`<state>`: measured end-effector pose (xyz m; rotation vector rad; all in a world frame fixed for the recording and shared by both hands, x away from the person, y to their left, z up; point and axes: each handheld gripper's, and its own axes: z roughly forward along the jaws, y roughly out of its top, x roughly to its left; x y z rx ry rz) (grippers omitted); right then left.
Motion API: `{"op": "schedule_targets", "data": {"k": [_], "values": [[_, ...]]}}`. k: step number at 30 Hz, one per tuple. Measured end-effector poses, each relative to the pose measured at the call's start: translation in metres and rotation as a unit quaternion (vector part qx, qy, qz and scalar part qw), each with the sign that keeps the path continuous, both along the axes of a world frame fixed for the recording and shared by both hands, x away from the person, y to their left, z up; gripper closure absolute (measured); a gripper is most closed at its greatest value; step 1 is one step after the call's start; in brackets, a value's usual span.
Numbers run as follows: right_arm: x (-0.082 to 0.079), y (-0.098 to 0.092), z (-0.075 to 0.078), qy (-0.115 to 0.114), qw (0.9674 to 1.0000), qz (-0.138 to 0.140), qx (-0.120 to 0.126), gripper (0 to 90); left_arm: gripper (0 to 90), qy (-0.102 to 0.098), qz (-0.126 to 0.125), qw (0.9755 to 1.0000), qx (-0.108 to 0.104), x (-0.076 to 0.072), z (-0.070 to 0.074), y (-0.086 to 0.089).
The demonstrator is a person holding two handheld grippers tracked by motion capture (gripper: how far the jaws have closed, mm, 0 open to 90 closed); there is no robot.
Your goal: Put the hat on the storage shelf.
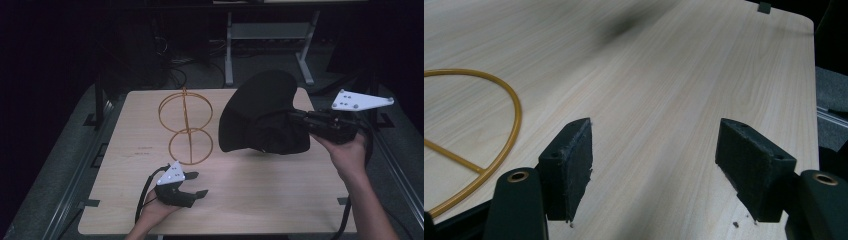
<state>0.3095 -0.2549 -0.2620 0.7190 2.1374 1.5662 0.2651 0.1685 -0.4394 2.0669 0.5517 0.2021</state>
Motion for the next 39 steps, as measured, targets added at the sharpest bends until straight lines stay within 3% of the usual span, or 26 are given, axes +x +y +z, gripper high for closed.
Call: {"op": "schedule_targets", "data": {"k": [7, 10, 14, 18, 30, 33, 39], "values": [[0.003, 0.017, 0.018, -0.011, 0.9997, 0.019, -0.009, 85.7, 30.8, 0.003, -0.001, 1.0000, -0.006, 0.001, 0.000, 0.000], [0.005, 0.028, 0.028, -0.016, 0.9994, 0.030, -0.009, 85.7, 30.8, 0.004, 0.000, 1.0000, 0.000, 0.001, -0.001, 0.000], [0.008, 0.041, 0.037, -0.021, 0.9989, 0.041, -0.004, 85.7, 30.8, 0.014, -0.006, 0.9998, -0.012, 0.001, -0.002, -0.003], [0.015, 0.057, 0.044, -0.022, 0.9982, 0.054, -0.007, 85.7, 30.8, 0.007, -0.013, 0.9998, -0.011, -0.001, 0.000, -0.006], [0.035, 0.099, 0.055, -0.013, 0.9965, 0.080, -0.024, 85.7, 30.6, -0.003, -0.012, 0.9999, 0.007, -0.002, -0.003, -0.008], [0.040, 0.108, 0.057, -0.008, 0.9961, 0.083, -0.030, 85.7, 30.0, -0.018, -0.019, 0.9992, 0.030, -0.002, -0.004, -0.008], [0.048, 0.122, 0.058, 0.005, 0.9950, 0.092, -0.040, 85.7, 29.6, -0.019, -0.020, 0.9992, 0.030, -0.002, -0.004, -0.006]]}}
